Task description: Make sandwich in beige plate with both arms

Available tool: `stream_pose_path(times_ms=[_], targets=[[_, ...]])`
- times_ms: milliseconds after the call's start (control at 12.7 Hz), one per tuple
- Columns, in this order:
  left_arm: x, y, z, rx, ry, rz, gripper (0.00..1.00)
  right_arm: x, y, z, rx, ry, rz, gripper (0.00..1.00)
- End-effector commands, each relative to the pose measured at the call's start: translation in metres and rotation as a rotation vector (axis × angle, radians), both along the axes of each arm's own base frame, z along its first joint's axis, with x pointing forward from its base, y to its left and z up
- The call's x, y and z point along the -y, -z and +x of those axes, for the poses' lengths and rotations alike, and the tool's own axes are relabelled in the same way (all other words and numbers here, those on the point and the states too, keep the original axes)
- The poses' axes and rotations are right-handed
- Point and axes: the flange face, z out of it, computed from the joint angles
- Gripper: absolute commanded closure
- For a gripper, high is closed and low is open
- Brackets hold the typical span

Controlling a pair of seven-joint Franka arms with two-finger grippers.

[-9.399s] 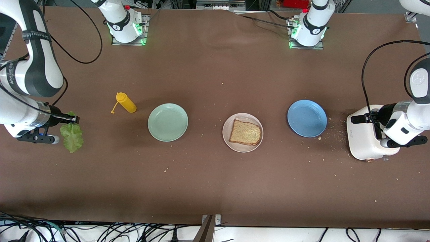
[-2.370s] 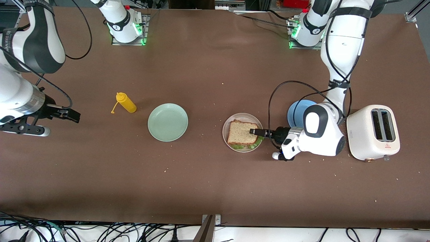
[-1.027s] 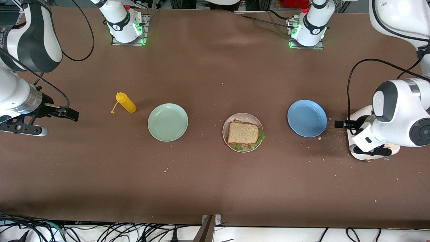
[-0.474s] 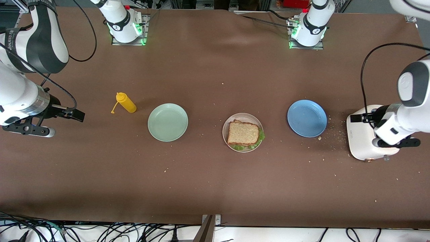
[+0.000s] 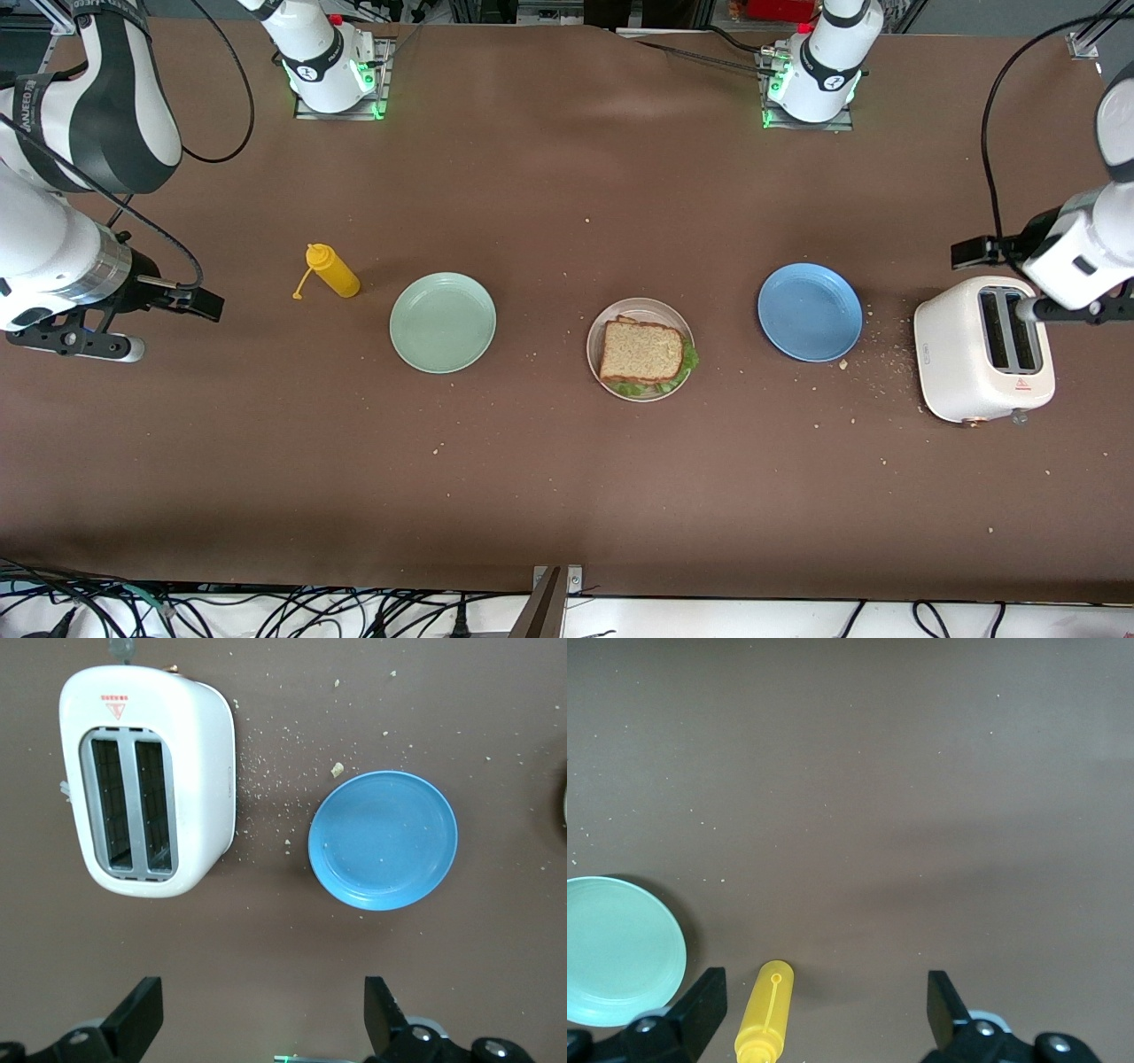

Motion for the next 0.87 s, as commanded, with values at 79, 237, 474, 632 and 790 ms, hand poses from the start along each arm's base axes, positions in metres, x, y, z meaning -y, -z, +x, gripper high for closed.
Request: stream_pose_path(times_ms=[79, 237, 474, 632, 790], targets=[[0.012, -0.049, -0.038, 0.095, -0.014, -0.057, 0.0, -0.007, -0.006, 0.001, 0.016, 0.028, 0.0, 0.0], [0.018, -0.067, -0.045, 0.131, -0.026, -0.061, 0.0, -0.006, -0.008, 0.002, 0.027, 0.037, 0.006, 0.0], [0.041, -0.085, -0.053, 0.165, -0.001, -0.075, 0.0, -0.014, -0.019, 0.0, 0.041, 0.071, 0.129, 0.0], [0.04, -0.087, -0.052, 0.16, -0.005, -0.069, 0.0, -0.015, -0.023, -0.001, 0.048, 0.07, 0.128, 0.0], [0.039, -0.09, -0.053, 0.14, -0.004, -0.064, 0.0, -0.013, -0.032, -0.002, 0.063, 0.065, 0.128, 0.0]])
